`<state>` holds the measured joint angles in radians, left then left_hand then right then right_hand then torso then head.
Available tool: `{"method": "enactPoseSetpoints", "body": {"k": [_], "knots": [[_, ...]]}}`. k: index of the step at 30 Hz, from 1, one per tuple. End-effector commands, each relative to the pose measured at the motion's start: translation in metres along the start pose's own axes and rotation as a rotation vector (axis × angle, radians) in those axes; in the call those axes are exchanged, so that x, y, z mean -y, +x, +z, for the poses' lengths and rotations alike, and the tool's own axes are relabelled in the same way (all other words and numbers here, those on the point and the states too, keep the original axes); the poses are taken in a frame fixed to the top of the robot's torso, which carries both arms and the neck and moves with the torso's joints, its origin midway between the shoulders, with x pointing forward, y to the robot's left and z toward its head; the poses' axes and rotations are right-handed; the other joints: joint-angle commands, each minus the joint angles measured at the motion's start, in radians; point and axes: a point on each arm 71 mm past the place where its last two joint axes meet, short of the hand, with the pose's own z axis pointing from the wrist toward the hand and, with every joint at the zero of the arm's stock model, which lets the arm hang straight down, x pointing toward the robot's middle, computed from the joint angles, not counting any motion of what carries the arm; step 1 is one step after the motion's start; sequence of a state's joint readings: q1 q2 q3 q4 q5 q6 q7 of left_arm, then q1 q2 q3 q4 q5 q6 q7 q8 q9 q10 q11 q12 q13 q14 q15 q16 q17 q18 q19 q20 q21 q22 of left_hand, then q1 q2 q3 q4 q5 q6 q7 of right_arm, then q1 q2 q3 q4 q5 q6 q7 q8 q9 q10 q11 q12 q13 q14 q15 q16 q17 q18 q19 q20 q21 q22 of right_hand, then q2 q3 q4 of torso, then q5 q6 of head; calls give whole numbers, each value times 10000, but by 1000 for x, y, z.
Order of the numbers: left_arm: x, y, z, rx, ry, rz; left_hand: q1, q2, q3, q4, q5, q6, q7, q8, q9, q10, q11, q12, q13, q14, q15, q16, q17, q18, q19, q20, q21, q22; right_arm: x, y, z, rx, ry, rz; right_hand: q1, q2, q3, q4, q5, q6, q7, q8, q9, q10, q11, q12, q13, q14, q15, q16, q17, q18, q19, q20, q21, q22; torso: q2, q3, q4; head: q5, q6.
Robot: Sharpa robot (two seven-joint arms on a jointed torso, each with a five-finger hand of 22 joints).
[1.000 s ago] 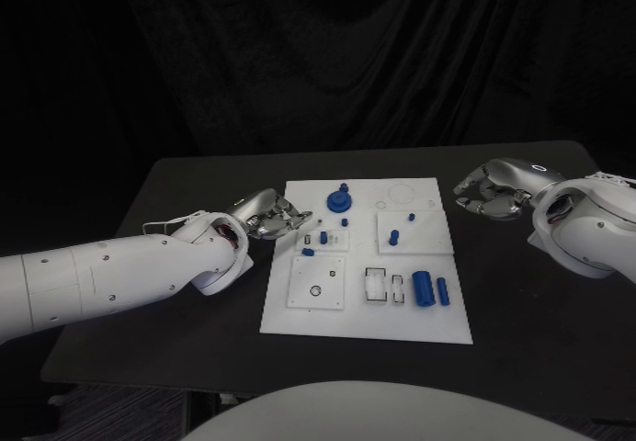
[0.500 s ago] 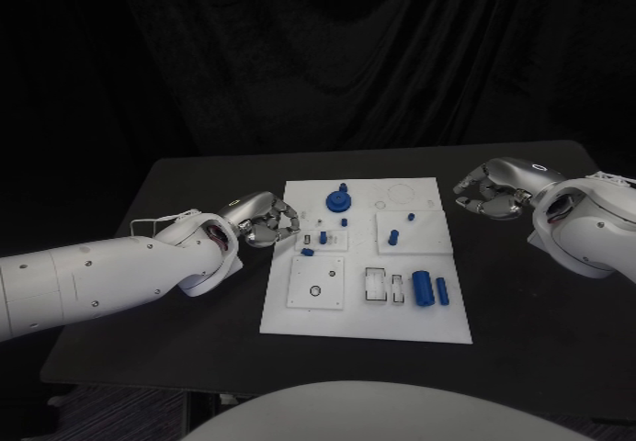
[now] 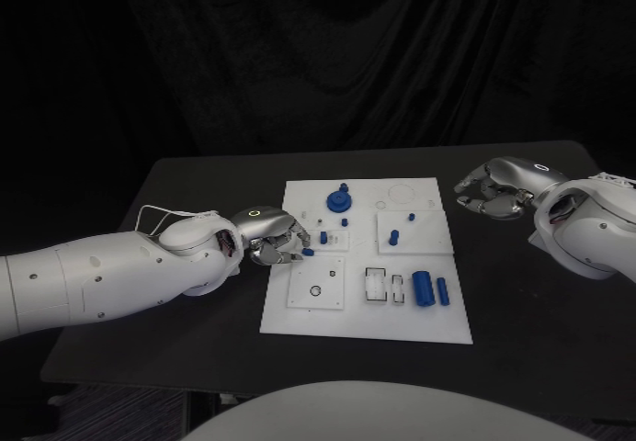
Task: Assemble the parts on the task board
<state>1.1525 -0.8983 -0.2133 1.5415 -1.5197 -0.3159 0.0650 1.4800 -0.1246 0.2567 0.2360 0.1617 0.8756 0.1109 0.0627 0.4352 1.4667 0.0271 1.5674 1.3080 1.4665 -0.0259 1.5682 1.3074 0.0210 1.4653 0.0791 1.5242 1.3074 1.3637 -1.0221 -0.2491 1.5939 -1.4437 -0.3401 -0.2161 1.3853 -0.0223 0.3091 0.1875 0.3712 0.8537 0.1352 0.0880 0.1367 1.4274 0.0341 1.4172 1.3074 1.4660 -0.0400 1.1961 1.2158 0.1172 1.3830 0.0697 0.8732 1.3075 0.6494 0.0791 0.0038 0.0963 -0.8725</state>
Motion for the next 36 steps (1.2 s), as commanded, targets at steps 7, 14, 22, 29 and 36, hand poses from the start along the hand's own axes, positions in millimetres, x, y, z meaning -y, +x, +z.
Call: {"method": "enactPoseSetpoints", "body": {"k": [7,14,22,29,36], "knots": [[5,1,6,-192,273,749,96,34,-96,-10,376,177,41,4,-357,1041,-43,34,2628,1043,2,26,2634,-92,729,66,34,2478,-1,0,-1,128,-71,30,-72,-52,38,0,52,2,-19,-7,-10,-54,-20,-48,1027,154,-6,-7,5,52,-8,-32,26,436,11,-5,3,-6,-1],[5,-2,9,230,165,789,202,107,-77,-84,651,325,20,37,-572,1041,-66,34,2628,1043,-11,26,2634,-84,709,61,9,2468,-1,1,-1,101,-65,27,-81,-54,38,3,53,23,-20,3,-7,-63,-13,-59,1015,150,-2,-25,-12,54,-11,-33,9,432,17,-5,-1,0,-1],[4,-3,12,471,-10,810,289,258,-77,-214,899,958,-60,276,-647,1041,-126,34,2628,1043,-53,26,2634,-70,671,30,-40,2450,-1,1,-1,65,-53,22,-88,-54,41,5,55,42,-20,12,-5,-63,-8,-60,1014,151,1,-21,-8,54,-12,-32,-1,431,9,0,6,6,-1],[4,-2,15,419,-142,816,234,354,-208,-315,919,1480,-150,598,-509,1041,-193,34,2628,1043,-106,26,2634,-63,653,-23,-65,2441,0,2,-1,-10,11,146,-88,-54,41,5,55,43,-20,12,-5,-63,-8,-61,1014,151,2,-21,-8,54,-12,-32,-1,430,4,-3,2,20,-1],[7,-1,18,428,113,829,347,568,-360,-688,1447,2132,-349,1177,-47,1041,-288,34,2628,1043,-194,26,2634,-72,680,-100,-31,2453,0,3,-1,-62,45,221,-89,-48,50,1,59,64,-23,21,-3,-68,1,-67,1007,150,6,-29,-15,53,-12,-31,-10,430,5,-2,1,33,-1]]}}
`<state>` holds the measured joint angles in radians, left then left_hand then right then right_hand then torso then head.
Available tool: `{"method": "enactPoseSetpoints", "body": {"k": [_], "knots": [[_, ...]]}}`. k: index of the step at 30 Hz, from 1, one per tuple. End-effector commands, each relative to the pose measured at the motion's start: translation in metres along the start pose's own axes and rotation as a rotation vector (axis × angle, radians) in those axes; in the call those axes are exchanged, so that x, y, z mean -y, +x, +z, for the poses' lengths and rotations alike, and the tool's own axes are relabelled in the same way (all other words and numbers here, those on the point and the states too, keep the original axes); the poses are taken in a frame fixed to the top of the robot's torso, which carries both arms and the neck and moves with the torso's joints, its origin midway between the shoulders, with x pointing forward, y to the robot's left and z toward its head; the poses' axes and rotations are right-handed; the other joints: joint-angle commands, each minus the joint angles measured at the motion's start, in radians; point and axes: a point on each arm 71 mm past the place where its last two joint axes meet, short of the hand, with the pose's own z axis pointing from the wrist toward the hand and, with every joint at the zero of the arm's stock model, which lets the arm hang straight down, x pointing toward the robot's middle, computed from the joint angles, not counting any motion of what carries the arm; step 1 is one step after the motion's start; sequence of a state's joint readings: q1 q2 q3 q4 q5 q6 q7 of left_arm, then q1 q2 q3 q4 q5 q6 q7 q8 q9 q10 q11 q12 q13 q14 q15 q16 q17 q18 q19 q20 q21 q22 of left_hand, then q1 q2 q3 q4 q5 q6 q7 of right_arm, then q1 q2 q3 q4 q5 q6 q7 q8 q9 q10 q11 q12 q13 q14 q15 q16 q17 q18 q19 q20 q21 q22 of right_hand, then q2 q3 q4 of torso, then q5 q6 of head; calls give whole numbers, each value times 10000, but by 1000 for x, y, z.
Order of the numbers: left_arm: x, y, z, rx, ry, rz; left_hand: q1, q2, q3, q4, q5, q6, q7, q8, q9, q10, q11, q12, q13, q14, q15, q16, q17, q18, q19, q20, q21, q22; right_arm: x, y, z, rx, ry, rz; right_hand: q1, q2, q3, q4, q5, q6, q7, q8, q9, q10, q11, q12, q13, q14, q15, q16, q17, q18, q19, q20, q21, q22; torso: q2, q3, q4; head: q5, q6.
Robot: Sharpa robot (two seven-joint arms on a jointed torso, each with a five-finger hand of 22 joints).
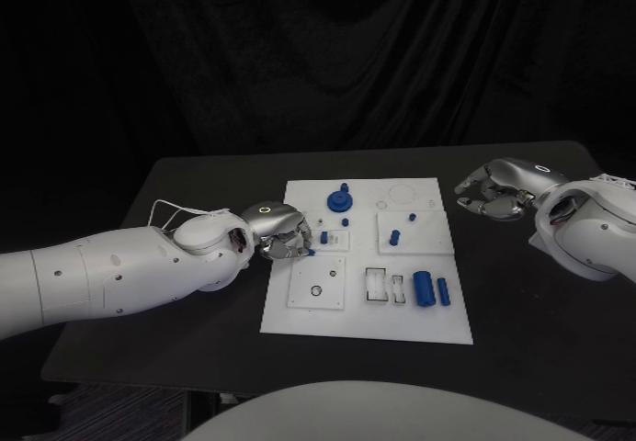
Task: Assemble the parts on the task board
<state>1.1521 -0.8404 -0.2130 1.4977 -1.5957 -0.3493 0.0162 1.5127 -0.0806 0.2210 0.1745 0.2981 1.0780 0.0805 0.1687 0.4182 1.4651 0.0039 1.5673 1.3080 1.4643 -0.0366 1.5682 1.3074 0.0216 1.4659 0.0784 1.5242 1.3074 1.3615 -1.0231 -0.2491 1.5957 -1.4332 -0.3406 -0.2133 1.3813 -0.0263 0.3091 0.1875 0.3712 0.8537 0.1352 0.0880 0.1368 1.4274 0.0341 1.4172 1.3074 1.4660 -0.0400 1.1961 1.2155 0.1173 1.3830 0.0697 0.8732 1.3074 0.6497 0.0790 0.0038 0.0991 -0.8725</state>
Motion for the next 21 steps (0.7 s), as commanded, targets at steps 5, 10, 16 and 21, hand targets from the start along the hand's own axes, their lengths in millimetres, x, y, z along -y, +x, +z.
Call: {"method": "enactPoseSetpoints", "body": {"k": [5,10,16,21], "knots": [[3,1,2,-23,250,25,33,125,-38,-140,139,137,-61,166,190,1057,-50,34,2628,1065,-97,26,2634,-75,669,-106,-38,2450,0,2,-1,-46,58,122,-49,-9,51,1,59,64,-23,21,-4,-67,1,-67,1007,150,6,-29,-11,53,-12,-31,-10,431,2,-4,-3,8,-1],[2,2,2,-194,234,23,24,126,-55,-162,172,177,-71,185,218,1057,-50,34,2628,1065,-97,26,2634,-74,665,-109,-44,2448,1,2,-1,-60,71,124,-49,-9,51,1,59,64,-23,21,-4,-67,1,-67,1007,150,6,-29,-11,53,-12,-31,-10,431,1,1,8,4,-1],[1,2,-1,-127,336,25,23,156,-78,-231,295,283,-95,243,305,1057,-76,34,2628,1065,-112,26,2634,-80,683,-122,-22,2456,0,2,-1,-73,65,124,-47,-10,60,-6,61,74,-20,24,-5,-73,9,-75,999,149,13,-32,-14,54,-16,-29,-34,425,-10,3,-3,38,-1],[1,-5,-6,725,761,71,-36,168,-111,-217,284,293,-117,250,350,1057,-95,34,2628,1065,-128,26,2634,-99,734,-135,45,2481,1,2,-1,-80,76,123,-47,-10,60,-6,61,74,-20,24,-5,-73,9,-75,999,149,13,-32,-14,54,-16,-29,-34,425,-3,1,-4,24,-1]]}}
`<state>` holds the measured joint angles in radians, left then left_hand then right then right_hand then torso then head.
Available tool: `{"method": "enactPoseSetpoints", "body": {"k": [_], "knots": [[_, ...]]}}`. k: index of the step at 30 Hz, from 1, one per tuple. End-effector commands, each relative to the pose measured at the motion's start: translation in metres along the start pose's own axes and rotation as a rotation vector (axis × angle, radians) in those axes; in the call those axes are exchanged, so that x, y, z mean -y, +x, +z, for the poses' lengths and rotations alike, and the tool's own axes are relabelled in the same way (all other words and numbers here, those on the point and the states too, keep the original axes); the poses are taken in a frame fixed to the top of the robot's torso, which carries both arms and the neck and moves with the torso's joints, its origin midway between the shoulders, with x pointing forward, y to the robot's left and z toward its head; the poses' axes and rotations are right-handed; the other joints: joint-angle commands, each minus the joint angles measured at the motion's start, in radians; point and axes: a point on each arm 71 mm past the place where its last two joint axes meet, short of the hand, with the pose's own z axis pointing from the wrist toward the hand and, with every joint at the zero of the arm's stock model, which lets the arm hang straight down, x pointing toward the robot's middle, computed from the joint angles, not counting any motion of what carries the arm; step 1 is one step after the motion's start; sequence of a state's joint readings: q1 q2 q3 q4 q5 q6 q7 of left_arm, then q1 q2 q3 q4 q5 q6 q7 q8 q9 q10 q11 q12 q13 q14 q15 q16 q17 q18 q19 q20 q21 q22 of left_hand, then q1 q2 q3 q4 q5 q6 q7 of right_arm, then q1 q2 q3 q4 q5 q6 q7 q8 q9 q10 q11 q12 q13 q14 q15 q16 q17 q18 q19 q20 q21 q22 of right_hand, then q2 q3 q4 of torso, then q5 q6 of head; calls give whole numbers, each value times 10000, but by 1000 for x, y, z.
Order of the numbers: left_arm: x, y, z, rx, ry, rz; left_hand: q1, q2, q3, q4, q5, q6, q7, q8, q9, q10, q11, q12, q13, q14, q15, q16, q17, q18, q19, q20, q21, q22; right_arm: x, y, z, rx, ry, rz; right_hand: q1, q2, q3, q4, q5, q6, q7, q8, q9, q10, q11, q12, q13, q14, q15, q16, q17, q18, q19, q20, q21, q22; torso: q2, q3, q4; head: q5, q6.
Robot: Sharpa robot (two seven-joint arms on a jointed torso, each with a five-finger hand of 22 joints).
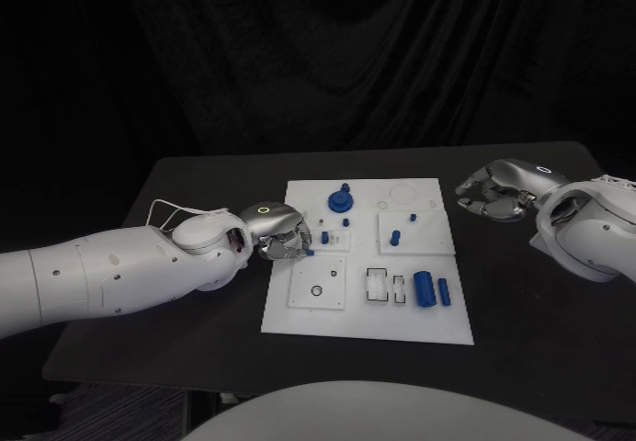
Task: Assemble the parts on the task board
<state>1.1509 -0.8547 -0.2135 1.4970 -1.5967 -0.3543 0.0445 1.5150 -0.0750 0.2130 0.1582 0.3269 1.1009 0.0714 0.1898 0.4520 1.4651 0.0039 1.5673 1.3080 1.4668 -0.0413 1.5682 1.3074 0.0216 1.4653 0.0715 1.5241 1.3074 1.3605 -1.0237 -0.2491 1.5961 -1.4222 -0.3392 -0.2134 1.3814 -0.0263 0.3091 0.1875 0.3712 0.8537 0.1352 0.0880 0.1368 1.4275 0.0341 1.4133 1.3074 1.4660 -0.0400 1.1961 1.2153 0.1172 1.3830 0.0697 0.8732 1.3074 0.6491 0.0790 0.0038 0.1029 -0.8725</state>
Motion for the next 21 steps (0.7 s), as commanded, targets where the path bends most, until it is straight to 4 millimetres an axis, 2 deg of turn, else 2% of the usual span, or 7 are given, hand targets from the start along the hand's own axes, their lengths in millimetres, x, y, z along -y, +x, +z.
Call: {"method": "enactPoseSetpoints", "body": {"k": [1,10,15,21], "knots": [[5,-8,-4,1109,818,61,-59,113,-31,-54,-5,64,-26,38,11,1057,-96,34,2628,1040,-82,26,2634,-99,739,-66,46,2481,1,1,-1,-39,40,20,-48,-10,60,-7,61,74,-20,24,-5,-73,9,-35,999,149,13,-32,-12,54,-16,-29,-35,426,4,1,1,-16,-1],[9,-20,-13,2599,1470,106,-86,106,-53,-42,-37,70,-46,40,30,1057,-103,34,2628,1040,-88,26,2634,-114,780,-72,101,2501,2,3,-2,-87,63,23,-48,-10,60,-7,61,74,-20,24,-5,-73,9,-35,999,149,13,-32,-12,54,-16,-29,-35,426,17,-4,14,-19,-1],[7,-22,-14,2851,1441,24,-114,98,-70,-18,-73,54,-52,23,38,1057,-112,34,2628,1040,-94,26,2634,-113,776,-77,96,2499,2,3,-2,-108,76,24,-51,-16,65,-11,61,74,-15,22,-8,-81,13,-46,989,143,18,-53,-31,58,-23,-26,-68,417,15,-21,27,-46,-1],[2,-20,-12,2650,1047,-162,-153,115,-83,32,-166,17,-63,-21,46,1057,-125,34,2628,1040,-108,26,2634,-103,748,-90,57,2485,3,3,-2,-127,100,19,-51,-16,65,-11,61,74,-15,22,-8,-81,13,-46,989,143,18,-53,-31,58,-23,-26,-68,417,16,-21,19,-30,-1]]}}
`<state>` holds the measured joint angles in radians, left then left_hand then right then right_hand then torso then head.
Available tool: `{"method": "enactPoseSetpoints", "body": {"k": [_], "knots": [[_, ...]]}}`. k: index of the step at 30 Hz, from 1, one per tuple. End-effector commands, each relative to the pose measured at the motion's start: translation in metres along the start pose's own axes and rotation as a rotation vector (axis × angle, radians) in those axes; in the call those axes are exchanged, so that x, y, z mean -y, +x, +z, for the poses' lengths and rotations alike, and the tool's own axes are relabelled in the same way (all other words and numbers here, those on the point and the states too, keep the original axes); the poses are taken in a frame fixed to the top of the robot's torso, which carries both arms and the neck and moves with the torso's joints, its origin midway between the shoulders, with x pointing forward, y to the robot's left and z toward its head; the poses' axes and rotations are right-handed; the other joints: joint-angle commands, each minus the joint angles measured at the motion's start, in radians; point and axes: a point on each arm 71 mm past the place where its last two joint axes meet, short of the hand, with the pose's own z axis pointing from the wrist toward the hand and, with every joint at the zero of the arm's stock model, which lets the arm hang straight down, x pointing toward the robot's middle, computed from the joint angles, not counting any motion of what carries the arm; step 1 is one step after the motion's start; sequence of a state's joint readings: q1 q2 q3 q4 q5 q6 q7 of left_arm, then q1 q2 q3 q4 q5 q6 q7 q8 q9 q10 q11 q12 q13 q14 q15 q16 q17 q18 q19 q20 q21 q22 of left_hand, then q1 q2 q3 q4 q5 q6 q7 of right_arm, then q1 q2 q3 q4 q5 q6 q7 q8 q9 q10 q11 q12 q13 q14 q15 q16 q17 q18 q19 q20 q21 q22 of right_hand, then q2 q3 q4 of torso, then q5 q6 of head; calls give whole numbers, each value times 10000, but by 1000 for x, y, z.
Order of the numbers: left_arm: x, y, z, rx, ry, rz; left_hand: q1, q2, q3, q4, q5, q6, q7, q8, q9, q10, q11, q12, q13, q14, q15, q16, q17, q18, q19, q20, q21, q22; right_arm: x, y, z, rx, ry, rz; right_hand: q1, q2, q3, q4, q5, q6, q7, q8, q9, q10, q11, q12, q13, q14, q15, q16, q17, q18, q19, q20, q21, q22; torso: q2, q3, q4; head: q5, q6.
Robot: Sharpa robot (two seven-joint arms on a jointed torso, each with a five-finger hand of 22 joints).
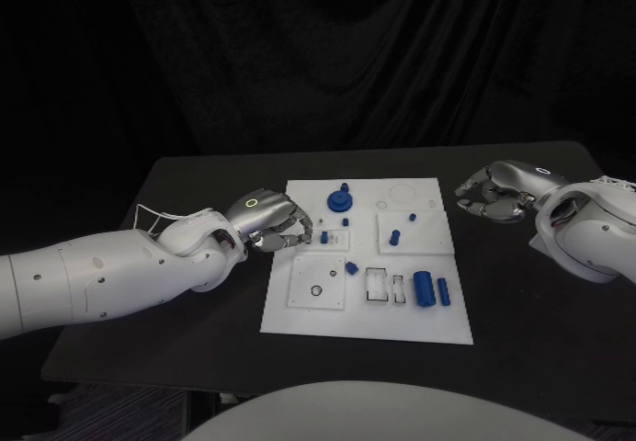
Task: Assemble the parts on the task board
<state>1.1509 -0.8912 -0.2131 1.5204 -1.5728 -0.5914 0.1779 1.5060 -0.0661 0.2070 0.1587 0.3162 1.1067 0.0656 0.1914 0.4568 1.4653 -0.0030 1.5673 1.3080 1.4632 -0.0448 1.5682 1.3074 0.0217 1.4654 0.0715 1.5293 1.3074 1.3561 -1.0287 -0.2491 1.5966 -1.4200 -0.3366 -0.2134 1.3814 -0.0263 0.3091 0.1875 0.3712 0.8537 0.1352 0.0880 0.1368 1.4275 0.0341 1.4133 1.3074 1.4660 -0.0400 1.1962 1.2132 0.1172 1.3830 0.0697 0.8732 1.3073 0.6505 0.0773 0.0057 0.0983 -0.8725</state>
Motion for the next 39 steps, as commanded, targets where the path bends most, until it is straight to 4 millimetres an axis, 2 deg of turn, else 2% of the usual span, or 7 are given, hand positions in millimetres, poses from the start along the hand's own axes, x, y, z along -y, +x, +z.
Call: {"method": "enactPoseSetpoints", "body": {"k": [1,16,18,22,27,29,39], "knots": [[-2,-1,2,188,-142,-193,-65,30,-23,32,-71,-50,-4,-46,-3,1055,-56,35,2628,1076,-74,26,2634,-102,743,-91,-1,2482,0,1,-1,-64,40,-8,-51,-16,65,-11,61,74,-15,22,-8,-81,13,-47,989,143,18,-53,-9,58,-24,-26,-68,418,1,-6,1,21,-1],[-14,4,5,-386,-592,-167,-61,69,11,198,-473,-655,186,-691,-208,1055,4,35,2628,1076,-22,26,2634,-74,656,-59,-114,2444,-2,1,-1,115,-204,41,-58,-22,71,-14,59,74,-10,18,-13,-82,16,-49,987,142,23,-51,-6,55,-20,-23,-63,422,-16,12,-32,54,-1],[-12,3,4,-192,-405,-239,-175,100,-35,358,-886,-721,170,-791,-240,1055,-13,35,2628,1076,-35,26,2634,-73,656,-62,-115,2444,-5,0,-2,355,-499,84,-23,-58,82,-60,40,93,-17,26,-13,-81,7,-49,987,143,20,-46,0,55,-18,-23,-65,425,-18,20,-31,44,-1],[-9,-2,1,316,10,-655,-491,170,-166,787,-1335,-802,170,-934,-285,1055,-14,35,2628,1076,-37,26,2634,-76,662,-65,-107,2447,-22,-3,-8,1081,-1521,-114,-31,-325,-43,-163,-776,188,-33,51,-27,-49,0,-32,995,169,10,20,60,36,37,-16,9,479,-9,17,-23,-7,-1],[-8,-10,-8,940,337,-1182,-663,255,-214,1112,-1203,-880,175,-1047,-322,1055,-6,35,2628,1076,-30,26,2634,-103,738,-61,-6,2483,-52,-3,-20,1656,-2832,-550,-94,-533,-269,-185,-1411,200,-87,31,-58,254,-85,265,1269,382,-56,609,576,-99,347,-74,857,787,-12,5,-13,-24,-1],[-9,-12,-12,1115,222,-1584,-577,265,-178,1119,-1072,-929,175,-1098,-338,1055,-13,35,2628,1076,-36,26,2634,-112,765,-66,30,2496,-67,-1,-25,1677,-3263,-747,-147,-646,-436,-201,-1588,206,-150,17,-74,672,-167,710,1703,616,-133,1354,1240,-284,705,-144,1995,1176,-15,10,-20,-4,-1],[-23,-16,-31,1086,-760,-3969,-224,318,-31,1116,-541,-1125,354,-1256,-403,1055,171,35,2628,1076,97,26,2634,-126,800,21,80,2512,-119,23,-33,1221,-4191,-1363,-289,-647,-805,-247,-1531,520,-151,154,38,1337,-46,1467,2509,797,-51,2312,2093,-563,1137,-130,3654,1813,-19,1,-33,44,-1]]}}
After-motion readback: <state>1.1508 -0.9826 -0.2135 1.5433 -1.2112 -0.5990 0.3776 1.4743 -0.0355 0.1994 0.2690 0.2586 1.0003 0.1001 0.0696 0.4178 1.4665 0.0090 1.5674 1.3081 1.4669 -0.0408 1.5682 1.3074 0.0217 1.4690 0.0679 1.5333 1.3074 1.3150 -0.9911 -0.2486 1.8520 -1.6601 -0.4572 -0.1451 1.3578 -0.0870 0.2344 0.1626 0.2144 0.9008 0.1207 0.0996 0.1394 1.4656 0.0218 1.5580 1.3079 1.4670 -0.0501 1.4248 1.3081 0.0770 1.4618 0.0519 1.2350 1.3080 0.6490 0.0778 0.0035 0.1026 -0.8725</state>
